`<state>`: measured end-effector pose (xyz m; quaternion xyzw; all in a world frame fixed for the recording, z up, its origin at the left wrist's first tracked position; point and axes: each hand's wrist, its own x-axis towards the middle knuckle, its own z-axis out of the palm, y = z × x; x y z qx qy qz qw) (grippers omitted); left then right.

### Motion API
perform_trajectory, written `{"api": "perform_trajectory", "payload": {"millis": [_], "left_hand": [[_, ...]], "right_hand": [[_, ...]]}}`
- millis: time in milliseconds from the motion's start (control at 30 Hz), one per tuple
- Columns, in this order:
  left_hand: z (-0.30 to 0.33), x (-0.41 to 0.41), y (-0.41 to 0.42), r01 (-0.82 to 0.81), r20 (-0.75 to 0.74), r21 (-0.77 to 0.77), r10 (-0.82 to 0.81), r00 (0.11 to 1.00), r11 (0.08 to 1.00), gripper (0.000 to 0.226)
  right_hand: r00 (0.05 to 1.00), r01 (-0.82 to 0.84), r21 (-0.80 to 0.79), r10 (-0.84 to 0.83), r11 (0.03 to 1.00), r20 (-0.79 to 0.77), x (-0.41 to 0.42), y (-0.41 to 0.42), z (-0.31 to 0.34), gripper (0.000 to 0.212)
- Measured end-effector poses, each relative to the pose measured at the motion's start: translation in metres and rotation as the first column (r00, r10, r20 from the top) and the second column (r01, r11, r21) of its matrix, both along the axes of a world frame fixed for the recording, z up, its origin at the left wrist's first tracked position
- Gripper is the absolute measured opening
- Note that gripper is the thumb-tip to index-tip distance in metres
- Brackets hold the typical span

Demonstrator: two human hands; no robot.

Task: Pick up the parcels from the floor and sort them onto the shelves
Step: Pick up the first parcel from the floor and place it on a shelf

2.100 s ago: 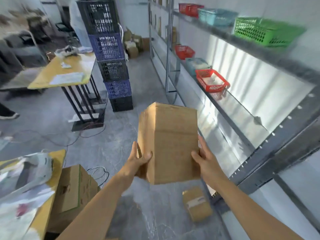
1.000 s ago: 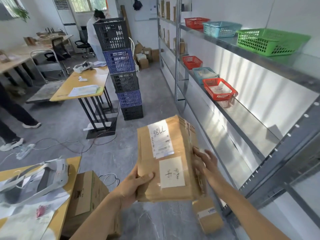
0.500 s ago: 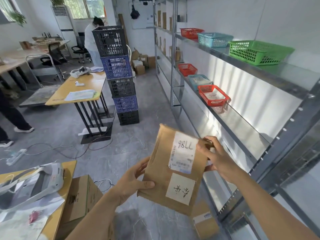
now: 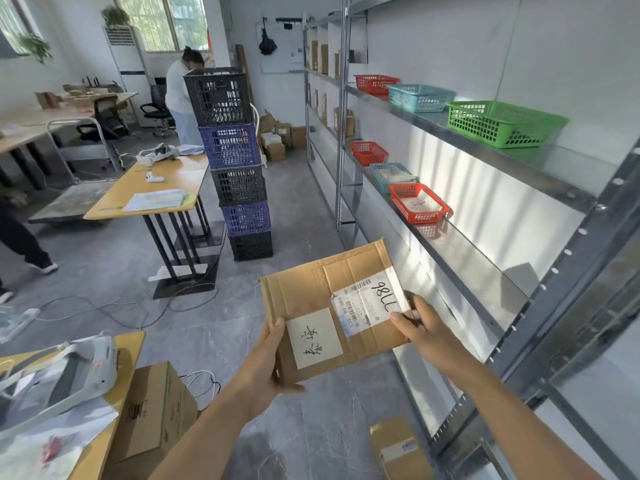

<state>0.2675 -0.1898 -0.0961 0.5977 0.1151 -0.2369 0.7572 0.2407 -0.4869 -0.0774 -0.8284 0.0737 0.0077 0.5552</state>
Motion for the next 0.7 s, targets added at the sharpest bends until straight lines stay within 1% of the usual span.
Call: {"api": "perform_trajectory", "payload": {"millis": [100,133,167,200,233,267,300,333,400,433,467,533,567,600,633,667,700], "left_hand": [[0.002,-0.004,-0.001,0.030,0.078,0.051,-0.034,0.996,0.998,0.035],[0.001,-0.004,0.000,0.035,0.101,0.071,-0.042,0.994,0.997,0.035],[0.002,-0.004,0.002,0.037,0.124,0.087,-0.048,0.991,0.996,0.035],[0.005,-0.003,0.004,0.043,0.151,0.101,-0.058,0.987,0.994,0.036],[0.008,-0.001,0.006,0.055,0.183,0.112,-0.075,0.980,0.992,0.038],[0.012,0.001,0.008,0.066,0.209,0.120,-0.091,0.974,0.990,0.039],[0.017,0.005,0.011,0.072,0.237,0.126,-0.101,0.966,0.989,0.040],[0.023,0.009,0.013,0.070,0.272,0.123,-0.102,0.957,0.990,0.042],[0.035,0.021,0.016,0.054,0.362,0.090,-0.083,0.928,0.994,0.050],[0.041,0.027,0.014,0.031,0.406,0.060,-0.053,0.912,0.998,0.059],[0.049,0.032,0.011,-0.017,0.434,0.021,0.006,0.901,1.000,0.071],[0.067,0.039,0.001,-0.137,0.407,-0.090,0.162,0.899,0.987,0.093],[0.074,0.041,-0.006,-0.156,0.404,-0.133,0.197,0.893,0.979,0.092],[0.080,0.042,-0.014,-0.142,0.427,-0.156,0.196,0.883,0.977,0.079],[0.086,0.042,-0.023,-0.098,0.467,-0.131,0.149,0.872,0.987,0.060],[0.092,0.040,-0.032,-0.048,0.498,-0.079,0.081,0.863,0.996,0.047],[0.097,0.038,-0.040,0.007,0.515,-0.029,0.009,0.857,1.000,0.045]], "right_hand": [[0.992,0.122,0.108,-0.125,0.987,0.017,-0.001,0.002,0.002,0.042],[0.988,0.153,0.121,-0.156,0.981,0.019,-0.002,0.001,0.004,0.048],[0.985,0.170,0.133,-0.174,0.976,0.020,-0.002,-0.001,0.007,0.060],[0.984,0.173,0.150,-0.177,0.973,0.015,-0.003,-0.004,0.010,0.076],[0.987,0.156,0.162,-0.159,0.974,0.007,-0.003,-0.009,0.014,0.090],[0.990,0.138,0.157,-0.139,0.978,-0.008,-0.004,-0.014,0.016,0.097],[0.993,0.114,0.149,-0.112,0.982,-0.022,-0.005,-0.018,0.020,0.096],[0.996,0.086,0.152,-0.084,0.985,-0.025,-0.005,-0.022,0.024,0.089],[0.999,0.049,0.187,-0.048,0.981,-0.008,-0.006,-0.028,0.031,0.070],[0.999,0.045,0.230,-0.047,0.972,0.006,-0.006,-0.030,0.033,0.060],[0.998,0.037,0.266,-0.048,0.963,0.034,-0.005,-0.031,0.034,0.055],[0.994,0.042,0.306,-0.071,0.951,0.085,-0.004,-0.029,0.037,0.059],[0.991,0.045,0.321,-0.082,0.946,0.103,-0.003,-0.027,0.039,0.063],[0.989,0.031,0.334,-0.077,0.942,0.127,-0.003,-0.023,0.042,0.066],[0.987,0.006,0.340,-0.062,0.940,0.152,-0.002,-0.018,0.045,0.064],[0.984,-0.014,0.327,-0.046,0.945,0.175,-0.001,-0.012,0.048,0.057],[0.982,-0.018,0.322,-0.045,0.947,0.186,0.000,-0.008,0.051,0.052]]}}
